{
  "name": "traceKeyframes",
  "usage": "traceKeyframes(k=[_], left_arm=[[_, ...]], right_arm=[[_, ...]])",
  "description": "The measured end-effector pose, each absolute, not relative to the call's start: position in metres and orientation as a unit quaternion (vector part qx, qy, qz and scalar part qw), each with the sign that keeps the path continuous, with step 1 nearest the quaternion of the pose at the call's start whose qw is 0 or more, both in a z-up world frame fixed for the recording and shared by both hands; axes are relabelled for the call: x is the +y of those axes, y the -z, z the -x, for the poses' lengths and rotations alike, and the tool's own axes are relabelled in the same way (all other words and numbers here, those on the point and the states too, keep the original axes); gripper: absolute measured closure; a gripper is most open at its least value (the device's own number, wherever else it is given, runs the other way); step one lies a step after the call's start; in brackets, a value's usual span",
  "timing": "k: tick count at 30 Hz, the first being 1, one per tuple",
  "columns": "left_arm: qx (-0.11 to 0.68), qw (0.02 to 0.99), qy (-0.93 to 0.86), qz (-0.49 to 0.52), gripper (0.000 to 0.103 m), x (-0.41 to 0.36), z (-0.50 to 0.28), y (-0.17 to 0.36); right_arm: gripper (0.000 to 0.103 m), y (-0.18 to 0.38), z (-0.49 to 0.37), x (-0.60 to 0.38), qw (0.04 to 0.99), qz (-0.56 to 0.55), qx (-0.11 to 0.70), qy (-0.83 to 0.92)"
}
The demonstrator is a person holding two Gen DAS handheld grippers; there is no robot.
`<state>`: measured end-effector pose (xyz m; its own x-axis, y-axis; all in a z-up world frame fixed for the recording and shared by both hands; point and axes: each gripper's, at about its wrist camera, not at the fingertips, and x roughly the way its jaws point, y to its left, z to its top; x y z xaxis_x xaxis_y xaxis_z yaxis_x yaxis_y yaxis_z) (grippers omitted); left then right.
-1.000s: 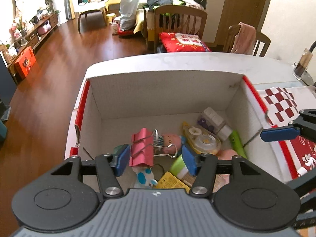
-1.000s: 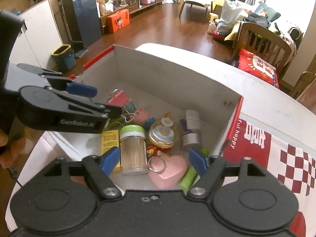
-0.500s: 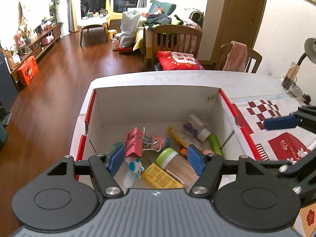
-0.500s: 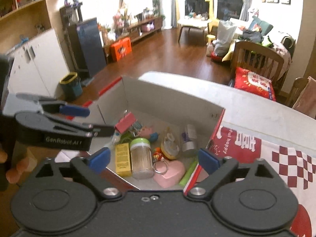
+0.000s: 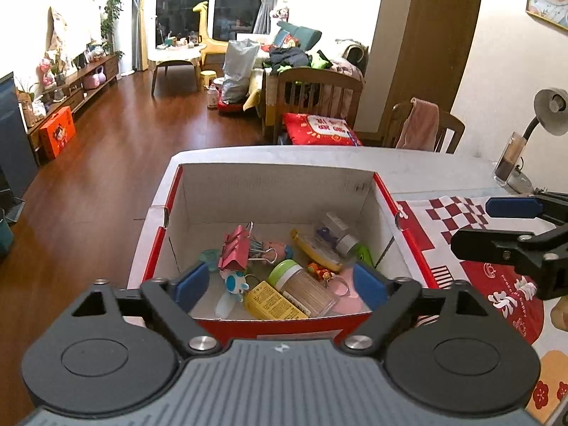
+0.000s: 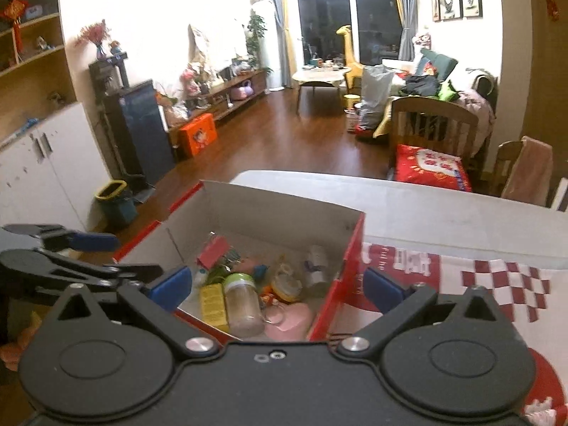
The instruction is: Organize rigid objects
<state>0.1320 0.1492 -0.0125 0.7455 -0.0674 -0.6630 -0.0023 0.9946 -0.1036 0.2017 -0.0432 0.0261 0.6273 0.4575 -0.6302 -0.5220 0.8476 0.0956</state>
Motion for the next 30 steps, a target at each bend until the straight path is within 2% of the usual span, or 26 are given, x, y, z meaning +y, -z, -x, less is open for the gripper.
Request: traceKeyframes(k=[1,18,30], left_arm=[[0.353,0.934,0.016,0.051,0.0,0.149,-0.13,0.012],[0.305,0.951,0.014,0.04,0.0,0.132,-0.104,0.004],[0.308,0.95,-0.018,0.051,0.0,0.134,-0.1,0.009]], right_arm=[[0.0,-0.026,-0.2,-0.043,0.901,0.052,0.336,-0.269],[0.0,-0.036,-0.179,-0.044,0.904,0.068,0.327,-0.266],[0.0,-0.035,-0.175,-0.046,0.903,0.063,0.333,-0.265]])
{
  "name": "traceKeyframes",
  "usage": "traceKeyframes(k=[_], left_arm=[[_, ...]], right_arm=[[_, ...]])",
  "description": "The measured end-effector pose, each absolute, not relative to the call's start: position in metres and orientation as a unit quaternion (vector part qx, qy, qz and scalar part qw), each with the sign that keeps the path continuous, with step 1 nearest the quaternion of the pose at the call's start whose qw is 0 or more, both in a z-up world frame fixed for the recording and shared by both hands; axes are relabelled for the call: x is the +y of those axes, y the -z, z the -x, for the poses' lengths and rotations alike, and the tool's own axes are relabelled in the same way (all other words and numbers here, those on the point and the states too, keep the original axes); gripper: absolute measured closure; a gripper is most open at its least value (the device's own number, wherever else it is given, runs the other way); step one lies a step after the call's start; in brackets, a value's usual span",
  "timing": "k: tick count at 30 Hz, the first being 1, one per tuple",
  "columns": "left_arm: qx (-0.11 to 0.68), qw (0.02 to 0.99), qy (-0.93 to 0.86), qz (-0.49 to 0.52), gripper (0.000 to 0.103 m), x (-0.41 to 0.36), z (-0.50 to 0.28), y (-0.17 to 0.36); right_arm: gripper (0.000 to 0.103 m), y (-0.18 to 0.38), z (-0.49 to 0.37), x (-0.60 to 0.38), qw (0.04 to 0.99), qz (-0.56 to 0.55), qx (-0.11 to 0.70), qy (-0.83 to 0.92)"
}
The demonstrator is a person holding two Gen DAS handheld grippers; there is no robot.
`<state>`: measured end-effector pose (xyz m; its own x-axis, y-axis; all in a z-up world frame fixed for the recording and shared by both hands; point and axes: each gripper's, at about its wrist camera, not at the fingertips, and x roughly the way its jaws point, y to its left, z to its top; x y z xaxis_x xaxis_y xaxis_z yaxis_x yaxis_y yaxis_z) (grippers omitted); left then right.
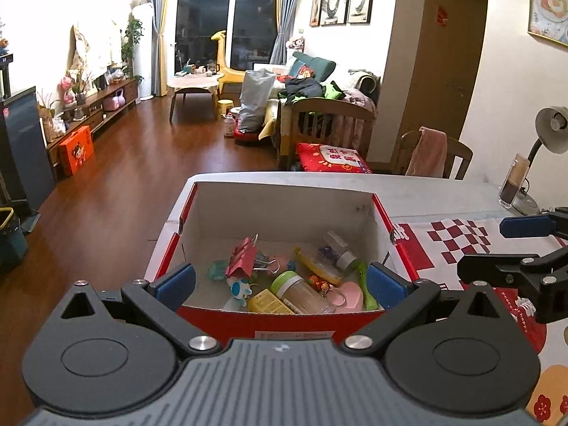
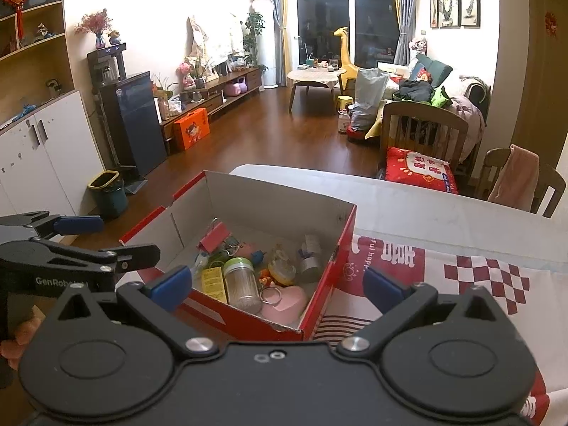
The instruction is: Organize rigid objects
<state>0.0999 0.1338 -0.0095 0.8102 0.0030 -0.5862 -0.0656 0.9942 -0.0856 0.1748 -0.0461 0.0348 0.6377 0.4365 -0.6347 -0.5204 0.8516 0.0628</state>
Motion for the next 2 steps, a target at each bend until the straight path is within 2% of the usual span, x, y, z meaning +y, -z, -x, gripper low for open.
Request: traceKeyframes(k=[2], left_arm=[[0.309,0.949,-0.02,0.054,0.0,0.1348,-0.099,0.01]], right_arm=[[0.0,-0.0345,-0.1745,-0.0476,0.902,0.062,0.334,-0.265]])
